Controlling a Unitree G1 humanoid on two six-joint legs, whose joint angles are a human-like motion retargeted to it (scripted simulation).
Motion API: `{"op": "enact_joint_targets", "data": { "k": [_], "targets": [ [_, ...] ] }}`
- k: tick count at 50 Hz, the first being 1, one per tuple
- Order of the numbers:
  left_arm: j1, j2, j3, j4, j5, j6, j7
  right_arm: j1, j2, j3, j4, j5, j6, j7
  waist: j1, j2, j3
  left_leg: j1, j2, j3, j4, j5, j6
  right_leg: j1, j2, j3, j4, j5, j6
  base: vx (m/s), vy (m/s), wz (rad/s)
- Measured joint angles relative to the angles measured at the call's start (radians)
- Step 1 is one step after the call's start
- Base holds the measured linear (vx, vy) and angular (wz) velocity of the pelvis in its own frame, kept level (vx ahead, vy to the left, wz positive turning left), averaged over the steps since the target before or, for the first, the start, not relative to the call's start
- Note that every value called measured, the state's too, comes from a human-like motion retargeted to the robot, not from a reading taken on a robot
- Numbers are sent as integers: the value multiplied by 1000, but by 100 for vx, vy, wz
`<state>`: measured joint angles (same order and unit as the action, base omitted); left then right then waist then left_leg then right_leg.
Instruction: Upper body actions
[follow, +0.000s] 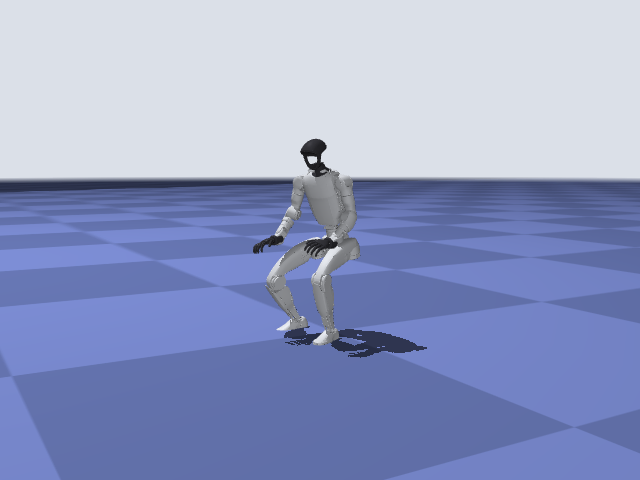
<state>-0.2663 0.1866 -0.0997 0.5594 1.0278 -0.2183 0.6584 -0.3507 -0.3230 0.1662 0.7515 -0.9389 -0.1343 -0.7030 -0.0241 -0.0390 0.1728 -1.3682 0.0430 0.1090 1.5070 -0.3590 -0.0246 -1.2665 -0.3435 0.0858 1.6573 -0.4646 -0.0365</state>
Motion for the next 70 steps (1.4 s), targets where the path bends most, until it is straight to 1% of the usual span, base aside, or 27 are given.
{"op": "enact_joint_targets", "data": {
  "k": [3,5,7,10,12,16,17,19,21,22,23,25,28,30,33,35,37,38,40,42,45,47,51,55,62,65,70],
  "targets": [
    [15,11,-6,-51,8,17,-38,-3,-50,23,19,-90,-13,-73,10,-13,4,-11,28,48,-30,9,22,4,-9,0,-58,-110,76,12,-6,-35],
    [21,26,-2,-82,23,33,-93,7,-62,17,12,-75,-9,-107,9,-12,11,-8,38,63,-56,9,31,-7,-6,-2,-71,-120,87,3,-7,0],
    [22,44,9,-100,36,76,-127,17,-62,12,7,22,-59,-61,8,-9,16,-5,34,56,-88,14,19,-21,0,-33,-82,-120,51,14,-18,3],
    [20,51,15,-80,30,127,-156,21,-46,12,44,137,-156,-5,3,-20,12,15,38,66,-153,29,13,-6,4,-42,-138,-134,41,9,-16,3],
    [6,55,13,-39,26,133,-165,9,-31,7,76,179,-200,-12,-1,-22,12,33,48,62,-201,47,10,11,4,-57,-177,-132,35,1,-17,7],
    [-36,92,-5,90,49,138,-142,-32,20,-17,205,145,-208,-12,2,-33,15,105,61,44,-338,92,-6,80,13,-92,-295,-114,30,-1,-21,2],
    [-49,103,-11,133,51,135,-128,-48,36,-28,251,129,-220,-11,2,-36,16,127,66,41,-376,105,-8,103,16,-103,-329,-106,30,0,-21,2],
    [-79,129,-29,240,30,105,-100,-83,76,-56,359,113,-315,-6,3,-37,21,178,79,30,-462,139,-11,156,23,-131,-406,-86,29,1,-22,3],
    [-99,153,-44,336,6,34,-105,-103,102,-72,450,127,-433,19,7,-39,25,231,95,19,-546,176,-15,215,34,-159,-485,-65,31,6,-25,-2],
    [-104,164,-53,375,-2,-8,-125,-107,110,-76,488,142,-470,36,10,-40,26,259,103,14,-590,194,-18,247,40,-172,-528,-54,32,9,-26,-8],
    [-102,175,-62,404,-10,-47,-161,-103,112,-80,516,158,-478,52,13,-40,25,288,110,10,-634,212,-20,280,47,-184,-571,-42,33,10,-24,-8],
    [-88,196,-72,444,-46,-103,-250,-89,110,-91,548,169,-464,79,17,-39,26,351,125,-3,-723,252,-26,346,62,-211,-654,-17,36,12,-23,-5],
    [-52,203,-62,445,-109,-131,-416,-45,97,-104,547,128,-444,92,22,-31,26,448,158,-15,-852,319,-28,453,93,-260,-776,25,35,14,-33,0],
    [-37,242,-84,410,-188,-153,-542,-16,85,-111,549,84,-430,91,22,-23,26,507,170,-27,-922,358,-24,521,117,-286,-851,51,32,10,-37,5],
    [-45,315,-221,349,-334,-111,-678,31,65,-124,565,28,-402,86,20,-23,16,575,203,4,-1003,442,-25,603,132,-318,-945,89,31,6,-35,21],
    [-65,340,-285,345,-326,-98,-742,71,49,-143,558,9,-396,76,33,-34,11,594,228,61,-1024,507,-30,632,131,-329,-986,115,34,4,-22,34],
    [-114,365,-341,363,-213,-154,-803,124,30,-173,520,8,-401,61,52,-42,15,593,227,92,-1021,543,-40,647,129,-349,-1014,138,38,0,-16,50],
    [-140,372,-351,365,-118,-193,-822,155,23,-189,491,18,-406,51,64,-48,26,590,224,100,-1015,556,-55,653,130,-362,-1023,144,36,-1,-19,47],
    [-183,385,-364,357,49,-228,-822,211,17,-209,439,46,-417,32,86,-62,47,589,207,89,-1023,566,-80,662,138,-376,-1035,147,30,-1,-25,31],
    [-209,386,-373,355,135,-238,-787,236,18,-227,422,63,-427,23,92,-60,60,594,200,76,-1052,551,-54,673,153,-399,-1046,146,23,-6,-20,25],
    [-233,355,-384,400,164,-237,-742,230,14,-250,434,68,-411,26,90,-47,74,600,186,24,-1090,500,-7,673,177,-427,-1052,141,13,-8,-5,16],
    [-245,322,-388,450,157,-224,-745,211,19,-267,452,66,-387,33,90,-53,84,600,168,-21,-1107,470,4,667,179,-425,-1049,136,9,-8,-2,4],
    [-282,277,-399,524,188,-201,-807,185,53,-290,467,103,-367,41,80,-45,105,606,176,-7,-1134,457,16,673,183,-457,-1056,126,5,-6,-6,29],
    [-311,240,-416,582,279,-152,-843,176,69,-277,466,141,-359,89,80,-36,120,612,184,5,-1149,455,22,684,185,-465,-1071,128,9,0,-1,15],
    [-334,167,-424,682,471,-69,-887,163,95,-243,453,83,-306,135,76,-34,135,642,174,12,-1191,453,40,710,194,-445,-1135,159,30,3,3,-4],
    [-319,113,-391,728,445,-23,-908,162,115,-227,451,68,-302,152,66,-36,140,664,169,22,-1215,451,44,725,193,-437,-1173,187,48,5,8,-15],
    [-282,10,-337,782,230,-16,-938,167,132,-203,453,38,-296,185,44,-48,142,707,157,45,-1253,445,56,756,188,-417,-1236,230,72,10,10,-23]
  ]
}}
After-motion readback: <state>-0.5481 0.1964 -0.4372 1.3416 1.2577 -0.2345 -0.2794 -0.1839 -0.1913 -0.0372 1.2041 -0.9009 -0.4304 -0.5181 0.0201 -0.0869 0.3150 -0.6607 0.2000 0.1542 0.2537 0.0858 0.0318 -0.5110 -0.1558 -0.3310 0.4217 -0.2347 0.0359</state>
